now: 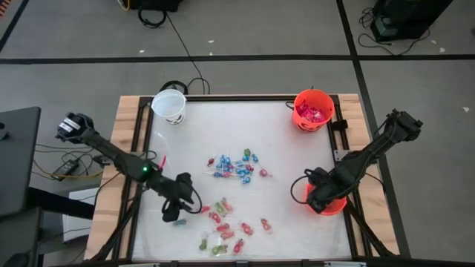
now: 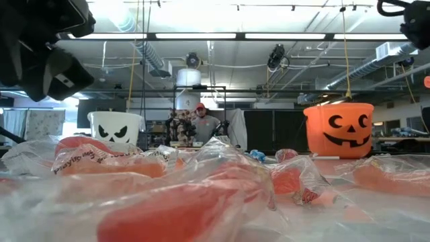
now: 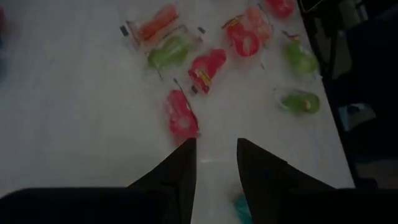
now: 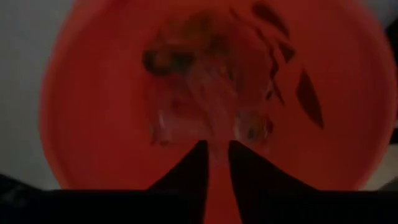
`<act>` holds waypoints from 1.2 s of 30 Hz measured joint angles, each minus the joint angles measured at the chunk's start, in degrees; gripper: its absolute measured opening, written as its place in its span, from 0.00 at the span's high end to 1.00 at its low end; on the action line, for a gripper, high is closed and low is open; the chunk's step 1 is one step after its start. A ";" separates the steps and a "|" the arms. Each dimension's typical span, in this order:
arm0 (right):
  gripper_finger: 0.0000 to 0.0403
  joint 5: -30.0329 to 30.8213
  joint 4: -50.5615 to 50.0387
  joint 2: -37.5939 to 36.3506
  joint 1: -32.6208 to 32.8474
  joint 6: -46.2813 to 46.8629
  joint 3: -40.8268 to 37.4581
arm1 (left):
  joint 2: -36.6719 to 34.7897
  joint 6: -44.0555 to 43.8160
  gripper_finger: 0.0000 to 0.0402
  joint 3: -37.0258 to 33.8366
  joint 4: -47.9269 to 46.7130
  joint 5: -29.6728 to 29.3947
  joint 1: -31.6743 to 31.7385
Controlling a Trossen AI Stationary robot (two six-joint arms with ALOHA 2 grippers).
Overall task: Sort candy by brand, put in halloween buckets
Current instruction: Put the orange gummy into the bottom orange bucket, then put the blue gummy into the bottom orange bucket
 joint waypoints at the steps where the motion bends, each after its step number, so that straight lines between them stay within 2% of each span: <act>1: 0.76 1.09 0.06 -0.04 0.00 0.00 0.07 | 0.02 -0.56 0.70 0.00 -0.17 0.02 -0.16; 5: 0.61 6.18 -1.58 -1.09 0.00 1.05 2.09 | 0.03 -4.36 0.70 0.00 -0.68 -0.04 -1.08; 9: 0.52 15.13 -2.80 -2.12 0.01 1.90 6.52 | 0.03 -7.99 0.70 0.00 -3.45 0.68 -3.57; 11: 0.51 19.29 -3.91 -2.41 -0.03 1.92 9.18 | 0.03 -11.41 0.70 0.00 -4.94 0.94 -5.37; 15: 0.52 24.24 -6.03 -2.42 -0.39 1.62 13.87 | 0.03 -23.85 0.70 0.00 -5.04 1.16 -10.04; 20: 0.53 30.12 -6.25 -2.46 -0.46 1.44 16.11 | 0.07 -28.68 0.70 0.00 -4.41 -2.99 -15.93; 24: 0.53 30.94 -6.30 -2.44 -1.01 0.33 16.20 | 1.71 -28.77 0.70 0.00 -3.55 -6.28 -17.68; 36: 0.53 31.55 -6.27 -2.44 -1.88 -1.16 16.20 | 16.65 -28.51 0.72 0.35 0.17 -6.16 -18.61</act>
